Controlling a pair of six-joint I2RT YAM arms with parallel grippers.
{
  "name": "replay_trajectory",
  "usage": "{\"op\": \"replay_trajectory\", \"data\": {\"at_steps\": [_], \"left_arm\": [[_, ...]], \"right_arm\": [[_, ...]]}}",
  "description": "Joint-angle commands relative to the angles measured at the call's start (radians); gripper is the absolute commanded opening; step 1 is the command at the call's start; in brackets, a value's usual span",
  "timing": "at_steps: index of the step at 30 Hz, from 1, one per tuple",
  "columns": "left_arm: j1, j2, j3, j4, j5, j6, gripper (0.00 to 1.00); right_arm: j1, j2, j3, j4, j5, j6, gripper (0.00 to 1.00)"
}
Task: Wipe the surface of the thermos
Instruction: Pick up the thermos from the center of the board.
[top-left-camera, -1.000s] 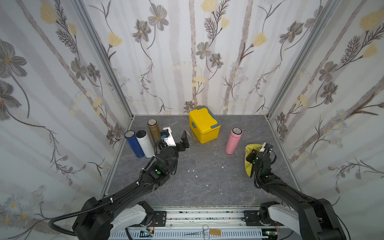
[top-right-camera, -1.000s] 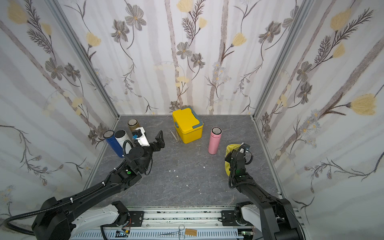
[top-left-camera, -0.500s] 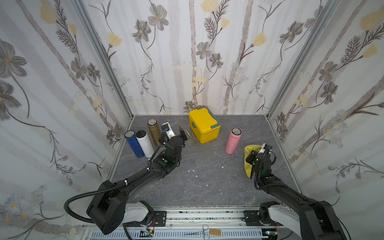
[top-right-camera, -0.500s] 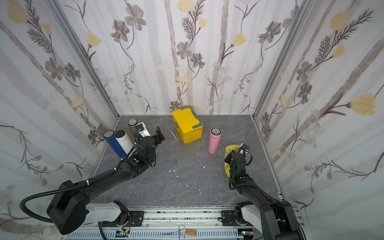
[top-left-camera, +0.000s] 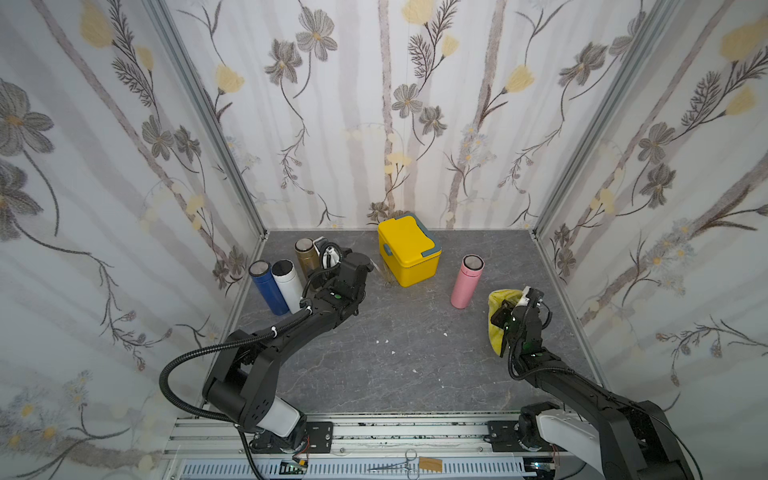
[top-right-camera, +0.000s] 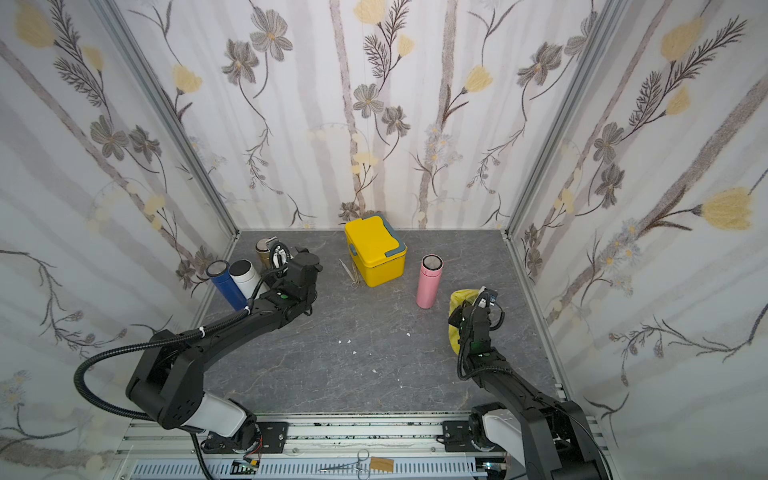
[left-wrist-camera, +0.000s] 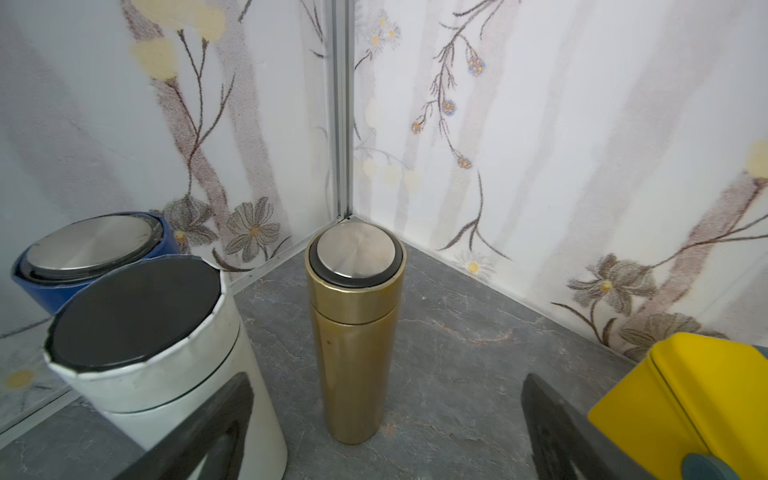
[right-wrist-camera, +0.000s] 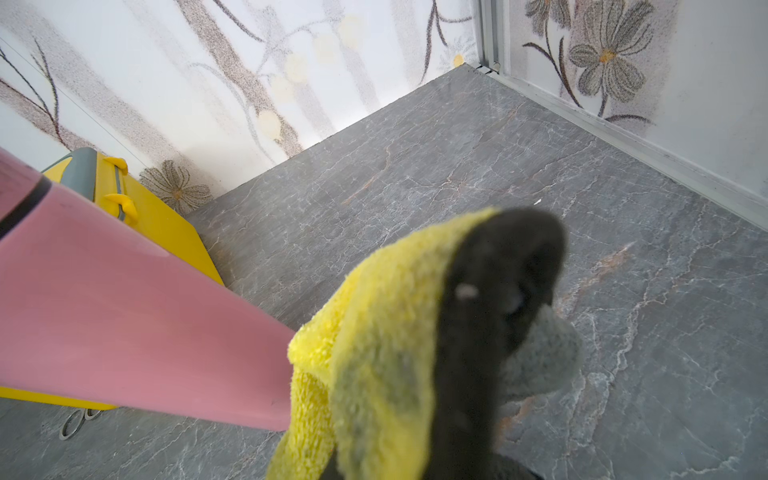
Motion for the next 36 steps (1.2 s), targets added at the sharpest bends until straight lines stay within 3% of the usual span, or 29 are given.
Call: {"op": "replay_trajectory", "data": {"at_steps": [1,9,14,25,36], "left_arm": [[0.016,0.04,0.022,-0.015,-0.061,-0.001,0.97],[0.062,0.122,0.035,0.132,-0.033,0.114,0.96],[0.101,0.182,0.048,0.284,-0.085,0.228,0.96],[0.149,0.261,0.063,0.424,-0.069,0.298,0.96],[0.155,0.356,0.053,0.79,-0.098,0.561,0.96]], "right_arm": [[0.006,0.005,0.011,0.026,0.021,-0.007,0.0],[0.014,0.015,0.019,0.017,0.037,-0.008,0.0],[0.028,0.041,0.041,0.001,0.066,-0.009,0.0],[0.063,0.074,0.074,-0.022,0.113,-0.019,0.0],[0.081,0.081,0.079,-0.025,0.135,-0.027,0.0]]}}
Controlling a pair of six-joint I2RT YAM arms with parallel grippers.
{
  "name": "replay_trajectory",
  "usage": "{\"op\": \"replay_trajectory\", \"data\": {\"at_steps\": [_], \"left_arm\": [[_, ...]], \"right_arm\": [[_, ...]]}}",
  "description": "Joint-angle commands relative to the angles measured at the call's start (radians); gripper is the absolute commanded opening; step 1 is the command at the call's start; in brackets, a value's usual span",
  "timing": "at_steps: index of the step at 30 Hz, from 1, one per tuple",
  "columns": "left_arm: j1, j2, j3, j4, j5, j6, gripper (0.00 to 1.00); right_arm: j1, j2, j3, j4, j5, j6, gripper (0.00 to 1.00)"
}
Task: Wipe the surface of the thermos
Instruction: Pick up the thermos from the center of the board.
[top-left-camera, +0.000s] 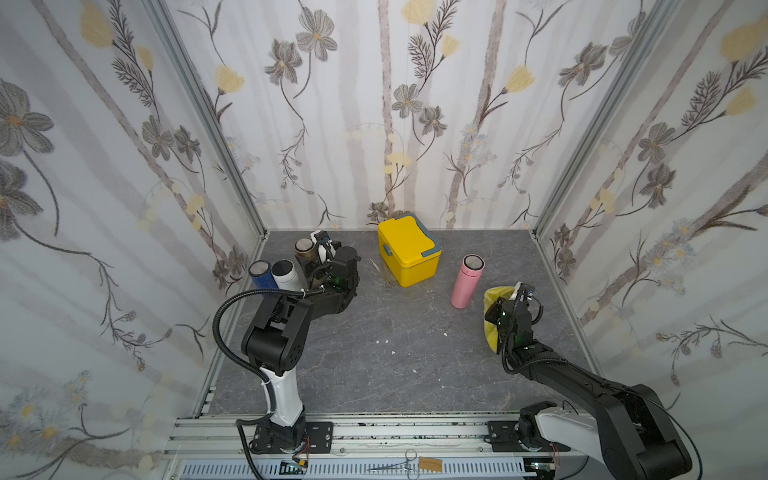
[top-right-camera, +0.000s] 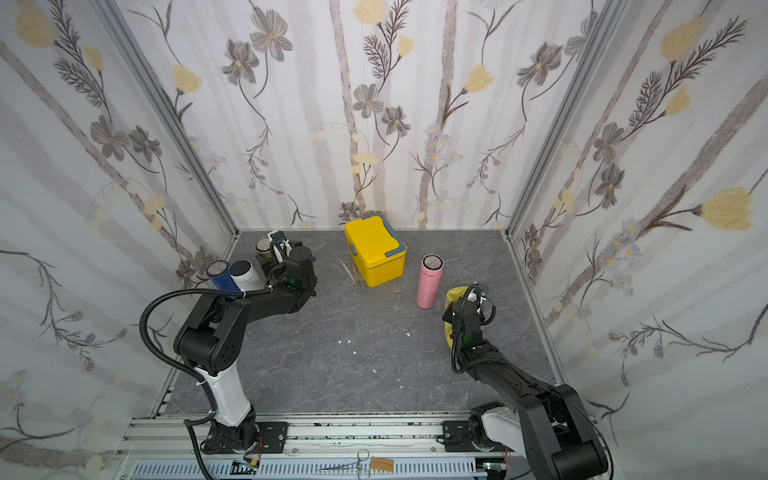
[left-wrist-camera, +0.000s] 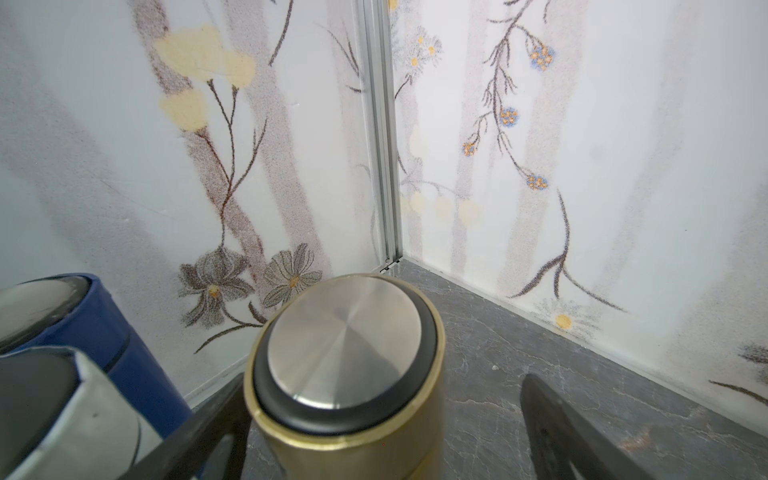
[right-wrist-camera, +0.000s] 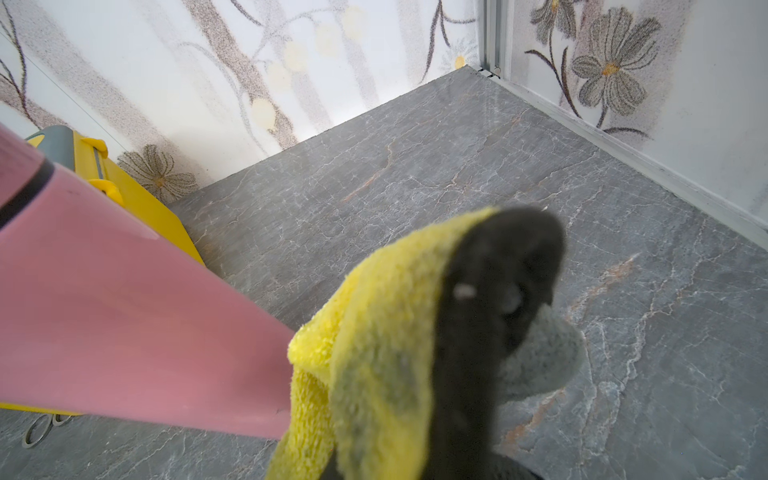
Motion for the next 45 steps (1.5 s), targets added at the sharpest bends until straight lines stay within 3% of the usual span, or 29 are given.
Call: {"op": "replay_trajectory", "data": {"at_steps": [1,11,18,35,38,42,45], "left_arm": [[0.0,0.026,0.018,0.19,-0.047,0.128,0.96],[0.006,0.047,0.053,0.148,-0.048,0.136,0.98],[0.044,0.021,0.083,-0.082,0.043,-0.068,0.98],[0.09,0.043,0.095,-0.094,0.147,-0.136,0.97],[0.09,0.045,0.087,-0.064,0.168,-0.117,0.85],[0.09,0.03,0.066,-0.037,0.203,-0.107,0.57],[0.09,-0.003,0.083,-0.151,0.272,-0.143,0.37]], "right_arm": [[0.004,0.002,0.012,0.004,0.031,-0.014,0.0],[0.006,0.011,0.017,0.002,0.028,-0.015,0.0],[0.007,0.011,0.017,0.003,0.027,-0.016,0.0],[0.009,0.008,0.015,0.007,0.022,-0.022,0.0],[0.009,0.007,0.014,0.009,0.022,-0.021,0.0],[0.009,0.01,0.015,0.009,0.023,-0.021,0.0],[0.009,0.008,0.016,0.009,0.023,-0.021,0.0]]}}
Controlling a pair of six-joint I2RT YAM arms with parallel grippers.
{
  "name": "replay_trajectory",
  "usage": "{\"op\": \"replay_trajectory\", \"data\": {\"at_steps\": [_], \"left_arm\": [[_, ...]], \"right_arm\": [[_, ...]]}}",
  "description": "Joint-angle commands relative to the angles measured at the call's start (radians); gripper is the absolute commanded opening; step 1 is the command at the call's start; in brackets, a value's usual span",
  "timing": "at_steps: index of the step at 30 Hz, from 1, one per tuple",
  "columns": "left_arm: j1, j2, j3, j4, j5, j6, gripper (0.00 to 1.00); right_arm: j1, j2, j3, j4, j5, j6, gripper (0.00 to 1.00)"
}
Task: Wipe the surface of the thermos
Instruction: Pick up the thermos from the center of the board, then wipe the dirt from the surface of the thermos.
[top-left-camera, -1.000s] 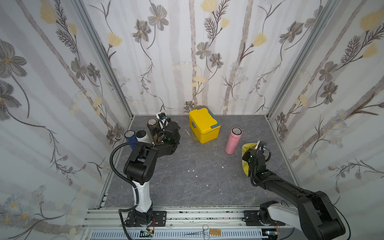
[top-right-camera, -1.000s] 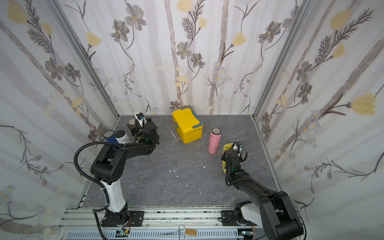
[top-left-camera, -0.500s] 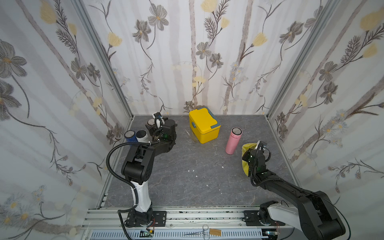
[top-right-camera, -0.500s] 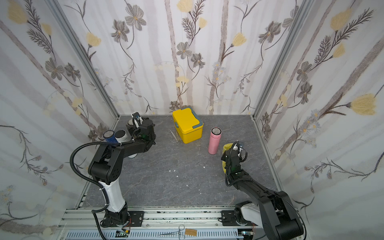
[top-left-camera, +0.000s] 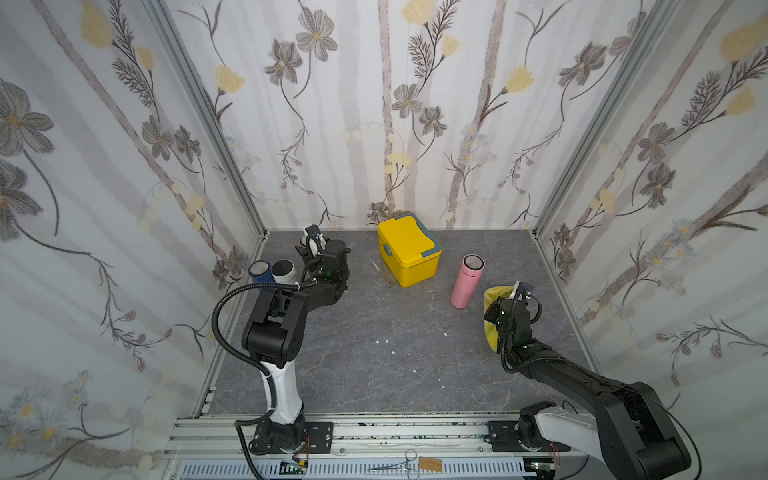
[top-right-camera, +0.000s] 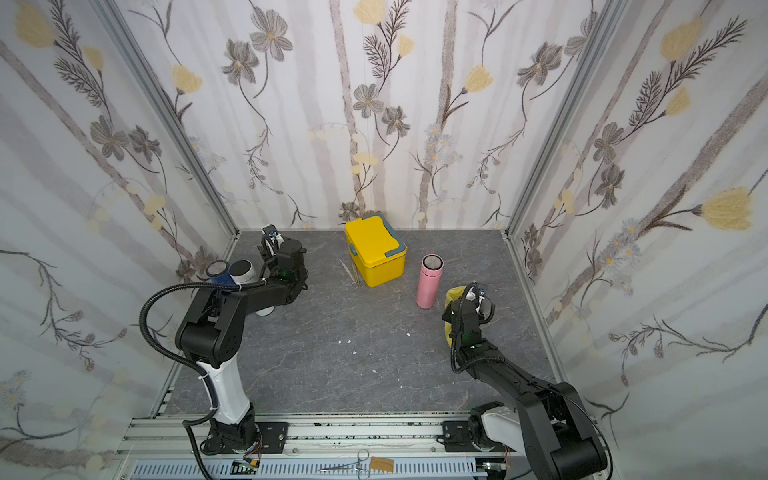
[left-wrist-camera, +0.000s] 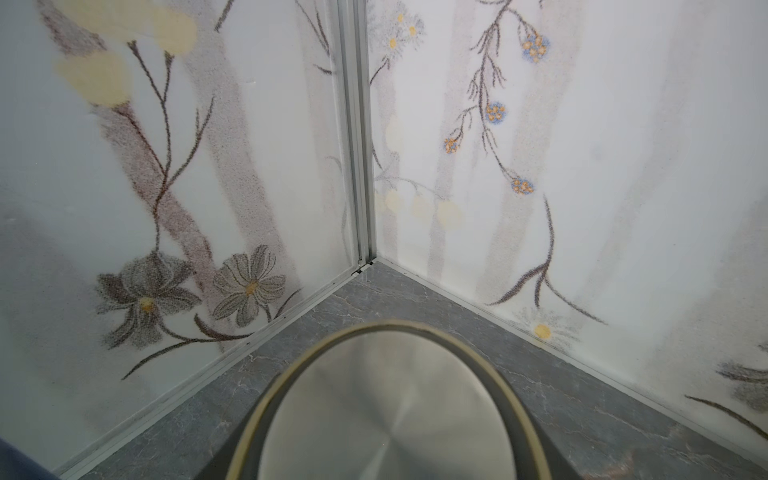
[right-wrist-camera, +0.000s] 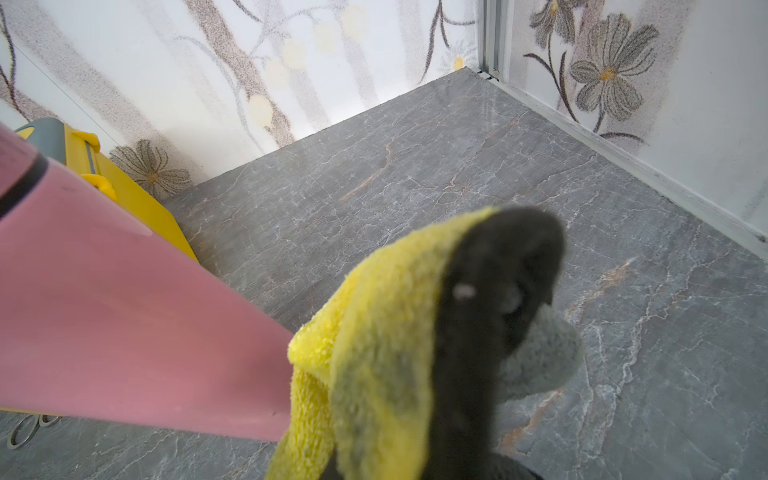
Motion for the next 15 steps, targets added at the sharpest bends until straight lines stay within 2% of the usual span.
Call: {"op": "replay_trajectory", "data": {"at_steps": [1,4,9,12,15], "left_arm": [[0.0,-0.047,0.015,-0.102,0.095,-0.06,0.32],[-0.001,-0.139,-0.023,-0.179,0.232,-0.107,0.19],[-0.002,-0.409,-0.157,-0.281,0.54,-0.19,0.0],[-0.011,-0.576,-0.249,-0.3,0.723,-0.259,0.0],[-0.044,-0.722,-0.326,-0.32,0.827,-0.321,0.0]], "right_arm": [[0.001,-0.002,0.004,0.016,0.008,-0.006,0.0],[0.001,-0.007,0.0,0.018,0.009,-0.006,0.0],[0.0,-0.019,-0.001,0.005,0.028,0.005,0.0],[-0.026,-0.075,0.019,-0.097,0.025,0.038,0.0],[-0.024,-0.196,0.03,-0.191,-0.018,0.058,0.0]]}}
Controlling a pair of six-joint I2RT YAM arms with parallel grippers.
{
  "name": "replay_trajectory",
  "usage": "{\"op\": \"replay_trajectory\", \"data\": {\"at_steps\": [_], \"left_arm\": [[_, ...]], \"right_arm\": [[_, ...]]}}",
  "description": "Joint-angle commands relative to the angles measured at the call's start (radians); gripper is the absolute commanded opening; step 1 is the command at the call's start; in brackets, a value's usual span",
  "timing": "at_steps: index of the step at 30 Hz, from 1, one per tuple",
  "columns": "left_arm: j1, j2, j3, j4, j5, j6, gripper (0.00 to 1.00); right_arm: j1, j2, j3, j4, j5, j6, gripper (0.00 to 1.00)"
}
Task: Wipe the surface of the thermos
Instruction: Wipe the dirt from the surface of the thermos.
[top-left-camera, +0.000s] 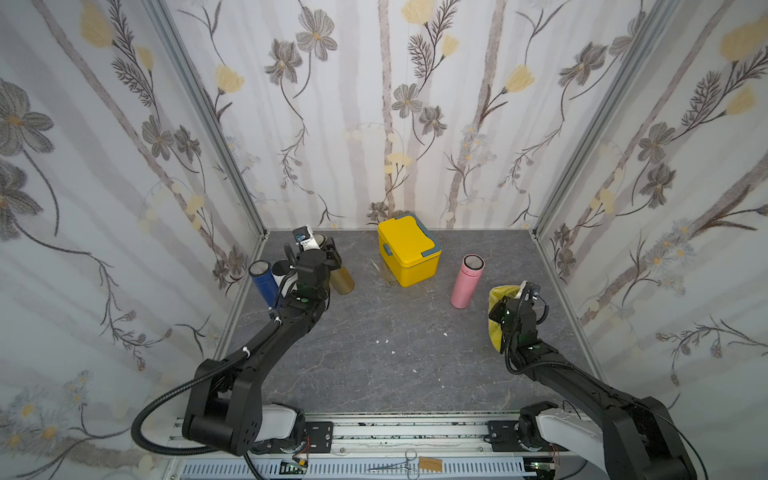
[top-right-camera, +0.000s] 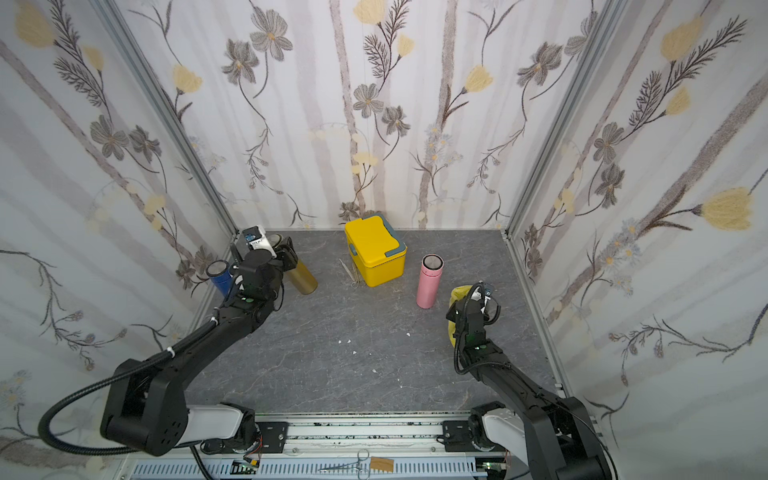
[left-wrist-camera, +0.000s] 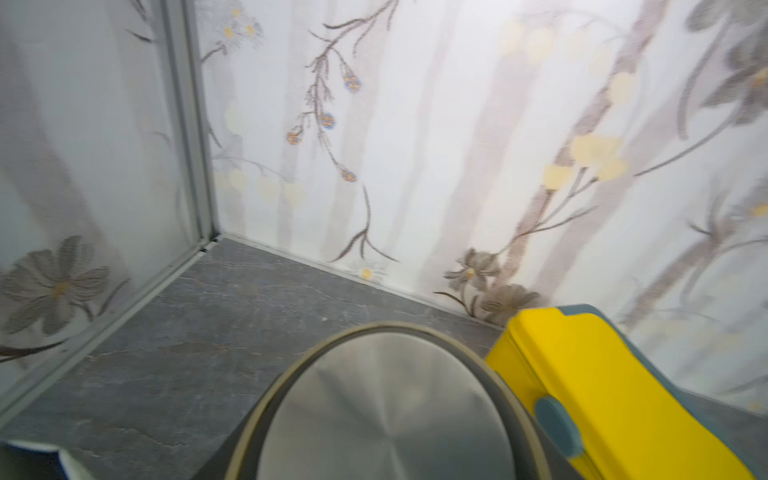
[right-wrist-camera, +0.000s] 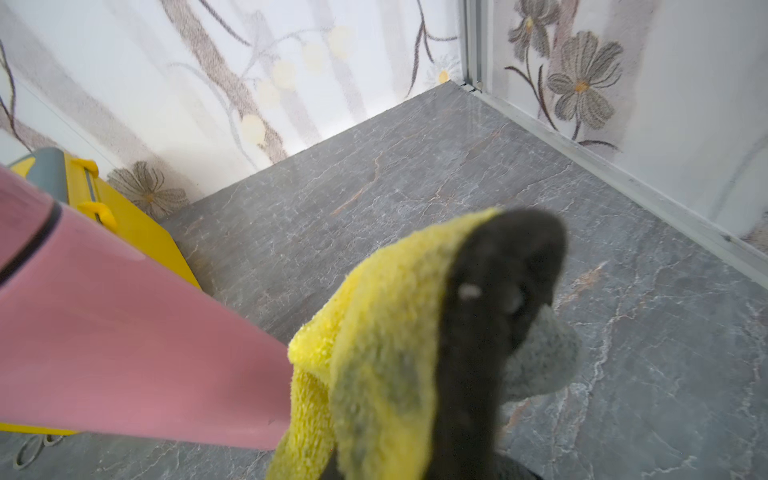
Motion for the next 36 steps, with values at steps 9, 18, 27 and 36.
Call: {"op": "replay_trajectory", "data": {"at_steps": [9,18,27,36], "left_arm": [[-0.196,-0.273,-0.076,0.045,0.401,-0.128,0.0],[-0.255,-0.255,-0.134,0.187,0.486,-0.142,0.0],[-0.257,-0.317,-0.212,0.314,0.557,-0.106,0.0],[-0.259,-0.256,-0.213,0.418,0.68,-0.07,0.0]], "right_arm": [[0.183,-0.38,0.277,-0.44,-0.149,0.027,0.0],[0.754,-0.165,0.447,-0.253,-0.109,-0.026,0.0],[0.831,0.078,0.206,0.188,-0.228,0.02,0.0],[0.862,0.057,0.295,0.158,-0.236,-0.042,0.0]]}}
